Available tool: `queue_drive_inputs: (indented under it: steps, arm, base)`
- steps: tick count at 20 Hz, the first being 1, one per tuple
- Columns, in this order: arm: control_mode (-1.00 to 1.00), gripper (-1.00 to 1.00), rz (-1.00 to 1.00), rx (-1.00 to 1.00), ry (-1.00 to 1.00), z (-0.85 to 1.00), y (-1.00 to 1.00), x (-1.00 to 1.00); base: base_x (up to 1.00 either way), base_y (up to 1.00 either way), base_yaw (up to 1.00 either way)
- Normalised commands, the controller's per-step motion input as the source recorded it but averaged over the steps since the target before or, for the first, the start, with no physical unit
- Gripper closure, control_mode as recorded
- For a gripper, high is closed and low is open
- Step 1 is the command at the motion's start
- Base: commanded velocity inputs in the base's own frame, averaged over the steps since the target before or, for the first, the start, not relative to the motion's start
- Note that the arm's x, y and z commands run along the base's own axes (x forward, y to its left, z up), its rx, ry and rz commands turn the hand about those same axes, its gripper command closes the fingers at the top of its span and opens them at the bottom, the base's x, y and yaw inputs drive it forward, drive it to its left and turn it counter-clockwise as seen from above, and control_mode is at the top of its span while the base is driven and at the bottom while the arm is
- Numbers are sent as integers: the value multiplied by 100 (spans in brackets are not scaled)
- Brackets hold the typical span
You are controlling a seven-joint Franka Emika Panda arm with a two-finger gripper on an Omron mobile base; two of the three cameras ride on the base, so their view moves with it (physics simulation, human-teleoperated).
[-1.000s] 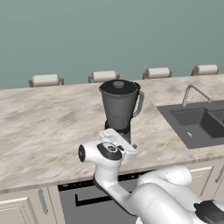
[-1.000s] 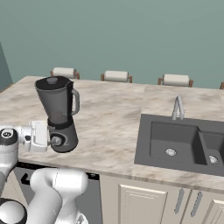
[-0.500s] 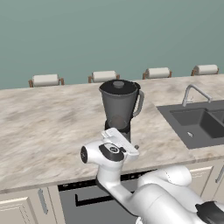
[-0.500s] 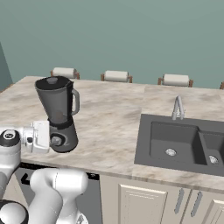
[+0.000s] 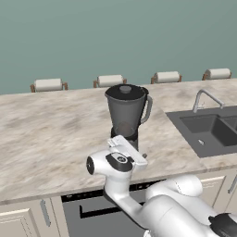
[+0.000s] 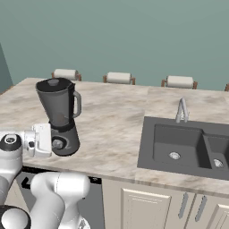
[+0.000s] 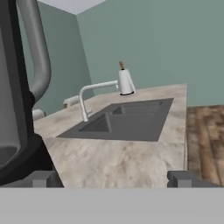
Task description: Open the blender lid, put the peach in the blender, close the lid, and start the blender.
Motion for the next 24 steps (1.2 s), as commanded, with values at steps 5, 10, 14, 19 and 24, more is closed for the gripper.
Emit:
queue_drive_inputs:
  steps: [5, 10, 14, 19, 24]
  arm:
    - [-100, -100, 0, 0, 0, -8, 29, 17]
    - [-100, -100, 0, 0, 0, -7, 30, 22]
    - [-100, -100, 0, 0, 0, -9, 9, 23]
    - [-100, -100, 1, 0, -4, -2, 0, 12]
    - [-100, -100, 7, 0, -14, -4, -10, 26]
  base:
    - [0, 0, 0]
    - [0, 0, 0]
    - [0, 0, 0]
    - [0, 0, 0]
    - [0, 0, 0]
